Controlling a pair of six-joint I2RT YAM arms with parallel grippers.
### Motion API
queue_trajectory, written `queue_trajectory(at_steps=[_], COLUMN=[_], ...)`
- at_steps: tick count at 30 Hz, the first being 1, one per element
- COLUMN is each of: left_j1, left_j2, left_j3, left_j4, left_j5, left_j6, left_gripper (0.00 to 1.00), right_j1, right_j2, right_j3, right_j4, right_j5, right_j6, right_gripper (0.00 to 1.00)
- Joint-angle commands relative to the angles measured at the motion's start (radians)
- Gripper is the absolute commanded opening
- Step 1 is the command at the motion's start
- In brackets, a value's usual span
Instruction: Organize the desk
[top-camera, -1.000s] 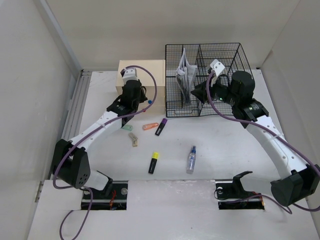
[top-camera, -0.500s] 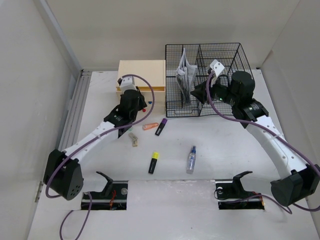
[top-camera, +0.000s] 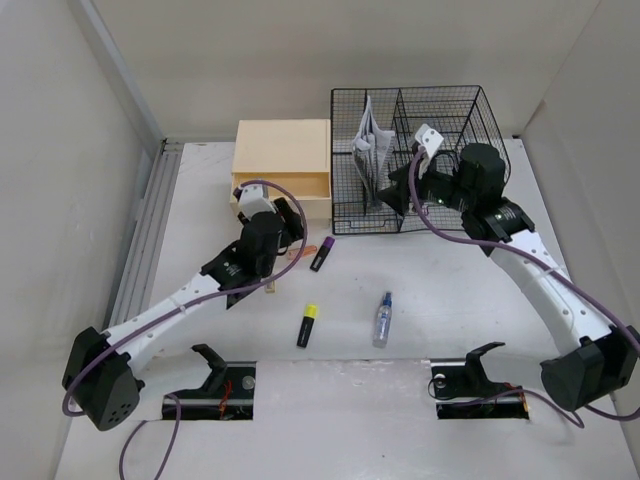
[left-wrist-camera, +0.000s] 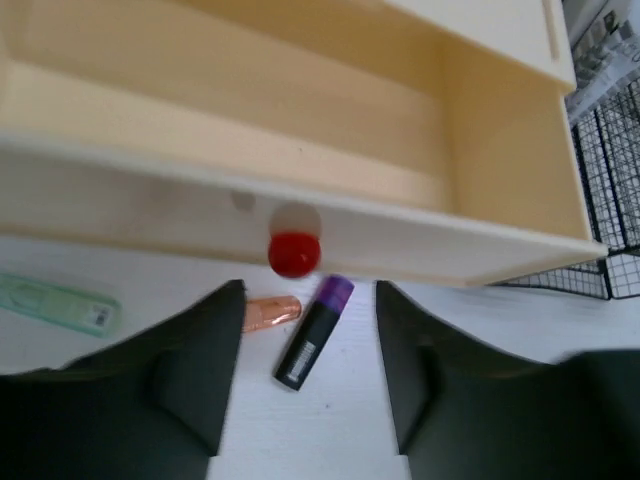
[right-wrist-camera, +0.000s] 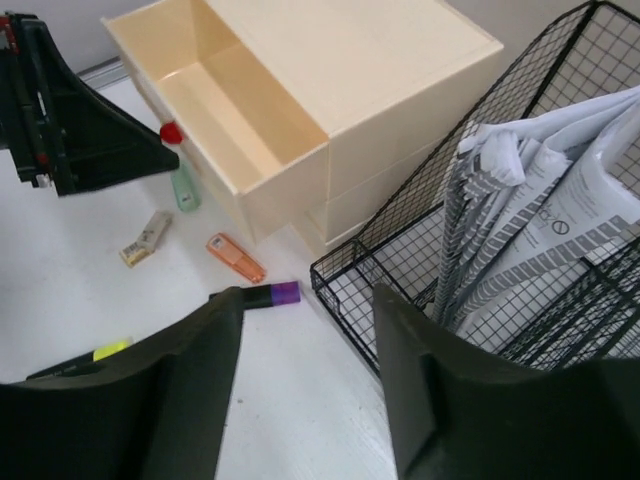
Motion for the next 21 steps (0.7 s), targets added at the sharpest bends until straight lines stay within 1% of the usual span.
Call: queue_trajectory(at_steps=[1,2,4,5,6,7,8,10,12,13,14,16,17,18,19,20,21], left_j1=[-0.037,-0.048,-0.064,-0.087,-0.098,-0.110,-0.121,-0.146,-0.146,-0.146,-0.146,-0.146,-0.146,-0.146,-0.146,-0.146,-0.146], left_j2=[-0.022,-0.022,-0.045,-0.081,-0.105,-0.128,-0.154,-0.237,-0.318,-0.347,-0.375,-0.448,-0.467,-0.482,-0.493,-0.493,-0.493], left_j3=[-0.004,-0.003,0.009,0.009,0.018,0.018,0.018,0.018,0.027,0.039,0.052,0.072,0.082,0.105,0.116,0.125,0.145], left_j4=[-0.081,-0.107,-0.118,-0.141,-0.153,-0.164,-0.184,-0.199,-0.216,-0.229,-0.229,-0.252,-0.252,-0.261,-0.271,-0.282,-0.294], left_j5=[0.025,0.025,0.025,0.016,0.016,0.016,0.025,0.046,0.086,0.096,0.105,0.105,0.094,0.094,0.055,0.035,0.018], left_j6=[-0.045,-0.045,-0.045,-0.057,-0.067,-0.067,-0.080,-0.090,-0.090,-0.090,-0.090,-0.062,-0.047,-0.024,0.022,0.039,0.057], left_gripper=[0.56,0.63,0.73,0.79,0.79,0.79,0.80,0.80,0.80,0.75,0.71,0.60,0.43,0.35,0.28,0.24,0.22], right_j1=[0.002,0.002,0.002,0.002,0.002,0.002,0.002,0.002,0.002,0.002,0.002,0.031,0.047,0.061,0.074,0.102,0.117], right_j2=[0.007,0.007,0.017,0.026,0.027,0.036,0.045,0.045,0.045,0.045,0.045,0.036,0.036,0.024,0.023,0.023,0.023], right_j3=[0.000,0.000,0.000,0.000,0.009,0.009,0.020,0.020,0.020,0.020,0.020,0.020,0.020,-0.015,-0.038,-0.066,-0.121], right_j4=[-0.005,-0.018,-0.071,-0.105,-0.120,-0.134,-0.146,-0.159,-0.183,-0.196,-0.249,-0.370,-0.465,-0.490,-0.516,-0.533,-0.533], right_j5=[-0.077,-0.105,-0.131,-0.152,-0.162,-0.162,-0.171,-0.182,-0.194,-0.194,-0.194,-0.220,-0.196,-0.168,-0.115,-0.084,-0.050], right_j6=[-0.085,-0.115,-0.219,-0.250,-0.302,-0.303,-0.338,-0.356,-0.412,-0.445,-0.559,-0.777,-0.876,-1.038,-1.126,-1.190,-1.278], right_gripper=[0.62,0.65,0.73,0.74,0.76,0.77,0.77,0.77,0.77,0.77,0.73,0.70,0.68,0.65,0.65,0.63,0.63])
